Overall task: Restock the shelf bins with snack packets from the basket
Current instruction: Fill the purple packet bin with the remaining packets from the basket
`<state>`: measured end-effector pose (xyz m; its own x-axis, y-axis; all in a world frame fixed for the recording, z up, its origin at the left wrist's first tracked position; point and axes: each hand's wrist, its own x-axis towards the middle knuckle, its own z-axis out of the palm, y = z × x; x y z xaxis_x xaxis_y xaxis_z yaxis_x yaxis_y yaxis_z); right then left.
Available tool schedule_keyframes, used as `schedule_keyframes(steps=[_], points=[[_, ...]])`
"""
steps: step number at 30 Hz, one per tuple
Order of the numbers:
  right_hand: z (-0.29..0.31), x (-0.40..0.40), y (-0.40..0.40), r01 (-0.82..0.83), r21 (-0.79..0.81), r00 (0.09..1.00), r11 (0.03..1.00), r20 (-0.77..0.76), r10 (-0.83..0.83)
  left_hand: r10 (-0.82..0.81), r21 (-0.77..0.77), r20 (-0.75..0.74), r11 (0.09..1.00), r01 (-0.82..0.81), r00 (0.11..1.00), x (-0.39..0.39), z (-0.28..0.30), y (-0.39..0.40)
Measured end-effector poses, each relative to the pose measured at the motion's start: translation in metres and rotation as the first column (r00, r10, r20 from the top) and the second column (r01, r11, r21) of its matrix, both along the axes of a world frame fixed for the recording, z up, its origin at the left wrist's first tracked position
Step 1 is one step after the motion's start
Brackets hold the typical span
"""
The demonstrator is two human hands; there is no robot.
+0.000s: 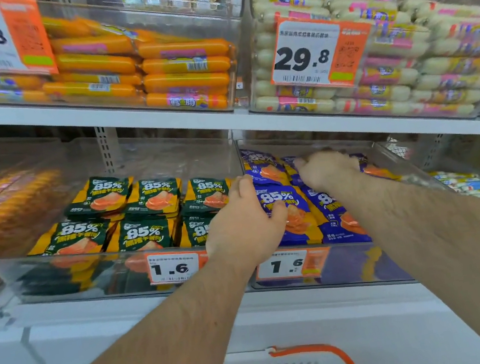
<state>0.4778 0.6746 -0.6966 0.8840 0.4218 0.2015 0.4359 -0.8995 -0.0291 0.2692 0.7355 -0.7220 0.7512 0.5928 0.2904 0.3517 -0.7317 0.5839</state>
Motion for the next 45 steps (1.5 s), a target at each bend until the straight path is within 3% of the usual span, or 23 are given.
schedule_keyframes(steps=[3, 5, 8, 11, 13, 15, 17, 19, 22, 25, 27, 30, 34, 38, 42, 45], points=[[0.008, -0.041, -0.017, -0.194, 0.183, 0.957, 0.964, 0.253, 0.145, -0.012, 0.017, 0.006, 1.0, 0.012, 1.0, 0.001, 0.0, 0.001], [0.0, -0.071, -0.027, -0.38, 0.282, 0.861, 0.881, 0.457, 0.225, -0.029, 0.002, 0.002, 1.0, 0.029, 1.0, 0.002, -0.001, 0.004], [-0.015, -0.122, -0.041, -0.58, 0.354, 0.748, 0.734, 0.587, 0.308, -0.077, -0.068, 0.065, 0.994, 0.081, 0.995, -0.003, 0.001, 0.006], [-0.038, -0.166, -0.054, -0.657, 0.475, 0.726, 0.585, 0.609, 0.32, -0.191, 0.192, 0.238, 0.97, 0.147, 0.952, -0.033, 0.001, 0.001], [-0.068, -0.189, -0.062, -0.609, 0.579, 0.787, 0.542, 0.525, 0.323, -0.276, 0.345, 0.298, 0.924, 0.167, 0.914, -0.065, -0.017, -0.009], [-0.107, -0.207, -0.071, -0.473, 0.654, 0.881, 0.59, 0.342, 0.328, -0.332, 0.358, 0.294, 0.908, 0.218, 0.896, -0.097, -0.056, -0.02], [-0.145, -0.221, -0.079, -0.288, 0.648, 0.939, 0.705, 0.048, 0.339, -0.297, 0.245, 0.24, 0.94, 0.239, 0.924, -0.127, -0.105, -0.027], [-0.183, -0.229, -0.084, -0.13, 0.531, 0.923, 0.837, -0.243, 0.298, -0.179, -0.003, 0.14, 0.983, 0.181, 0.974, -0.152, -0.15, -0.032], [-0.241, -0.233, -0.087, 0.13, 0.356, 0.794, 0.926, -0.597, 0.118, 0.005, -0.373, -0.018, 0.928, -0.011, 1.0, -0.18, -0.199, -0.043], [-0.295, -0.249, -0.097, 0.421, 0.197, 0.437, 0.886, -0.9, -0.008, 0.072, -0.524, -0.147, 0.84, -0.14, 0.987, -0.196, -0.23, -0.054], [-0.326, -0.262, -0.107, 0.517, 0.101, 0.274, 0.85, -0.96, -0.052, 0.079, -0.573, -0.221, 0.796, -0.195, 0.972, -0.199, -0.245, -0.057], [-0.36, -0.274, -0.12, 0.619, -0.02, 0.12, 0.786, -0.986, -0.119, 0.089, -0.577, -0.278, 0.781, -0.241, 0.956, -0.198, -0.258, -0.055], [-0.402, -0.271, -0.135, 0.71, -0.111, -0.005, 0.695, -0.988, -0.153, 0.099, -0.61, -0.288, 0.748, -0.262, 0.952, -0.195, -0.264, -0.053], [-0.41, -0.281, -0.129, 0.847, -0.134, -0.128, 0.514, -0.991, -0.046, 0.117, -0.623, -0.299, 0.728, -0.286, 0.947, -0.19, -0.267, -0.052], [-0.411, -0.292, -0.119, 0.859, -0.134, -0.158, 0.494, -0.987, 0.007, 0.091, -0.605, -0.34, 0.741, -0.292, 0.936, -0.187, -0.269, -0.058], [-0.409, -0.293, -0.109, 0.788, -0.116, -0.082, 0.604, -0.993, -0.084, 0.066, -0.606, -0.357, 0.743, -0.284, 0.932, -0.186, -0.269, -0.061]])
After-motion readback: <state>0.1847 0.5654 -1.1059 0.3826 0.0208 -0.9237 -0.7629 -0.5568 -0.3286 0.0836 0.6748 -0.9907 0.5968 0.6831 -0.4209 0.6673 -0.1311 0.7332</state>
